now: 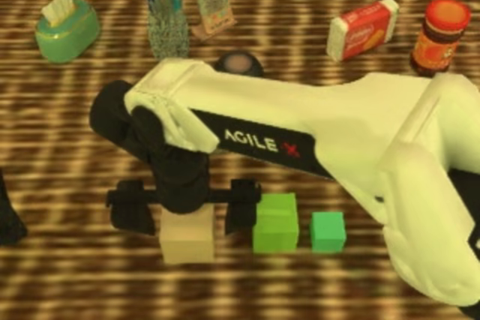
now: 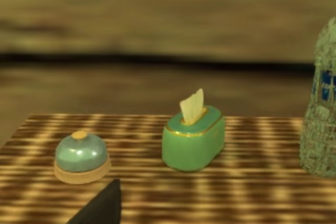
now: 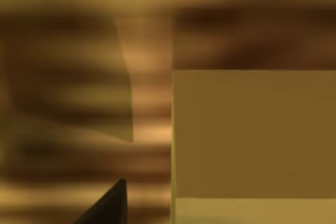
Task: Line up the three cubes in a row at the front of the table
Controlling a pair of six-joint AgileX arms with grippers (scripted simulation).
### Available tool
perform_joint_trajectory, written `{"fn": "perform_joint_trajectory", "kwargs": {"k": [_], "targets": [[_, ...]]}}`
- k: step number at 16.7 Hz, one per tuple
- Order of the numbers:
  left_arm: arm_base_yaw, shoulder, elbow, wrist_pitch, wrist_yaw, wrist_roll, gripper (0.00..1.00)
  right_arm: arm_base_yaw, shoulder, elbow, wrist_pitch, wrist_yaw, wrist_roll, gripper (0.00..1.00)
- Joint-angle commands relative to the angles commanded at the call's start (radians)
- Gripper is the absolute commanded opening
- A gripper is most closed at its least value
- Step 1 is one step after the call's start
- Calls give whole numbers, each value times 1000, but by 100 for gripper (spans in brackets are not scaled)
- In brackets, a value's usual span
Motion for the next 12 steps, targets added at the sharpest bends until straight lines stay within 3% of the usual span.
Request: {"fn": "perform_joint_trajectory", "kwargs": {"k": [4,12], "targets": [[0,0,0,0,0,0,100,1,1,17,-17,0,0,100],[0,0,0,0,0,0,100,8,-16,247,-263,0,0,100]]}}
